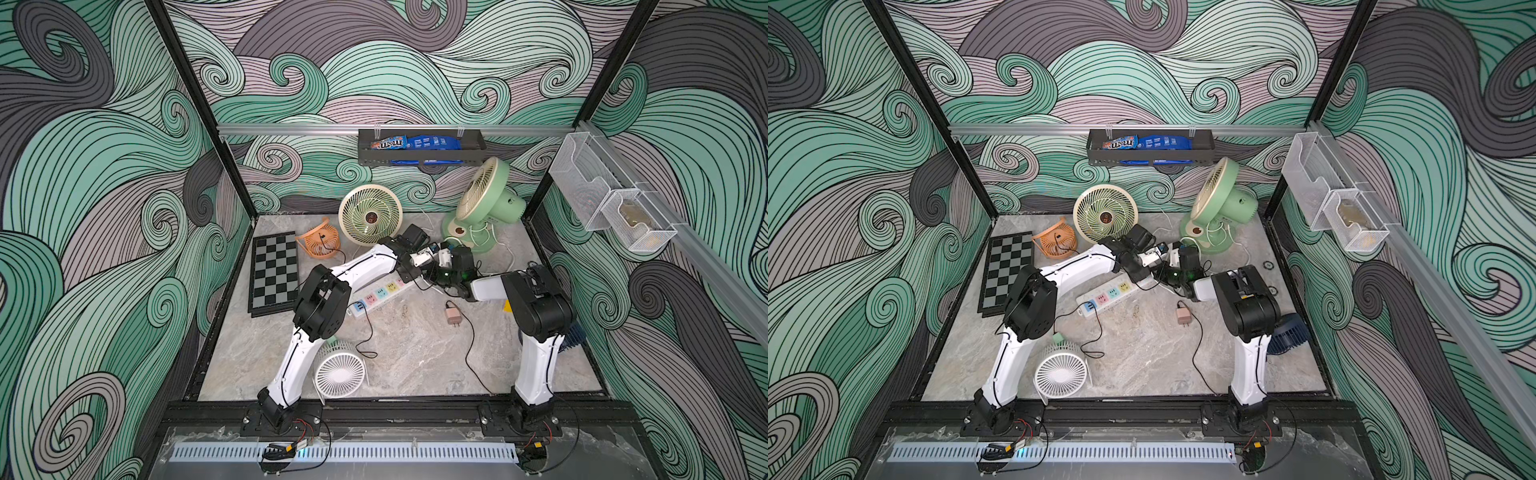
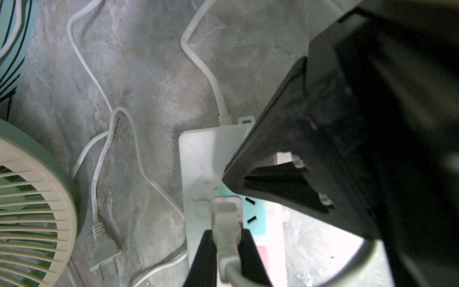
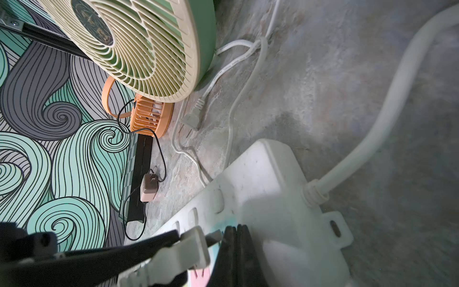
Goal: Unplug the desk fan from the power strip
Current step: Remove the plug from the socket, then place the plug at the center of the board.
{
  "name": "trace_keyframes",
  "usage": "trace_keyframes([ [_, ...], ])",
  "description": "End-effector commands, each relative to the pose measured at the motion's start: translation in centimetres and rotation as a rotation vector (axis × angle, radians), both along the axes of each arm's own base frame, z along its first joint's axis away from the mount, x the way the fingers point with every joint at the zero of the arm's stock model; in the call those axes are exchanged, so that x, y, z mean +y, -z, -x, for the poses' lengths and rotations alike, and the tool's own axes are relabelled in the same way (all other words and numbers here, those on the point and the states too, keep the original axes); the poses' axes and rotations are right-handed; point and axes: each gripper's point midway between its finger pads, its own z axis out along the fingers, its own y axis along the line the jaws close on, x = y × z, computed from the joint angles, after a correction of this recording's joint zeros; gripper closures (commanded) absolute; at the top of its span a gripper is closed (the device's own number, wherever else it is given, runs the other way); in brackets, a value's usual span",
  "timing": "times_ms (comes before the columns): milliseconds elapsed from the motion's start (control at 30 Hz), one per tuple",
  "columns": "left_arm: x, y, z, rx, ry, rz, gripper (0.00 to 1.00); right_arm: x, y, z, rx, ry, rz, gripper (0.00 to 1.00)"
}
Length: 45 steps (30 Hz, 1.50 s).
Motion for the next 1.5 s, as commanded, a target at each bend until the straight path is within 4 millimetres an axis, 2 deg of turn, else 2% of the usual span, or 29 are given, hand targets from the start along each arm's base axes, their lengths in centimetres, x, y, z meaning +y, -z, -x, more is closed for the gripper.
trace_keyframes([
  [0, -0.9, -3.4, -0.2, 0.004, -0.003, 0.084, 1.00, -1.8, -1.6, 0.3, 0.016, 0.018, 0.013, 0.99],
  [133, -1.8, -4.4, 0.2, 0.029, 0.016, 0.133, 1.00, -3.9, -6.1, -0.3, -0.071, 0.040, -0.001, 0.96],
  [267, -2.9, -5.1, 0.0, 0.021, 0.034, 0.193, 1.00, -6.2, -9.6, -0.2, -0.134, 0.068, 0.010, 0.94],
  [433, -5.2, -5.8, -0.3, 0.074, 0.039, 0.275, 1.00, -9.5, -12.7, 0.7, -0.195, 0.143, 0.048, 0.92],
  [567, -7.3, -5.0, -0.2, 0.161, 0.031, 0.332, 1.00, -11.8, -14.5, 1.9, -0.233, 0.197, 0.063, 0.92],
  [733, -9.9, -3.5, 0.7, 0.226, 0.033, 0.371, 1.00, -13.0, -15.6, 3.8, -0.258, 0.224, 0.079, 0.92],
  [967, -13.3, 0.3, 3.1, 0.296, 0.064, 0.364, 1.00, -13.7, -16.1, 5.6, -0.280, 0.242, 0.103, 0.92],
  [1067, -13.6, 1.8, 3.4, 0.315, 0.065, 0.348, 1.00, -13.8, -16.1, 6.2, -0.282, 0.243, 0.103, 0.91],
  [1200, -13.8, 2.8, 3.3, 0.325, 0.054, 0.345, 1.00, -14.0, -16.0, 6.8, -0.280, 0.247, 0.105, 0.92],
  [1467, -14.0, 3.0, 3.2, 0.331, 0.048, 0.351, 1.00, -14.2, -15.7, 7.1, -0.273, 0.252, 0.106, 0.88],
])
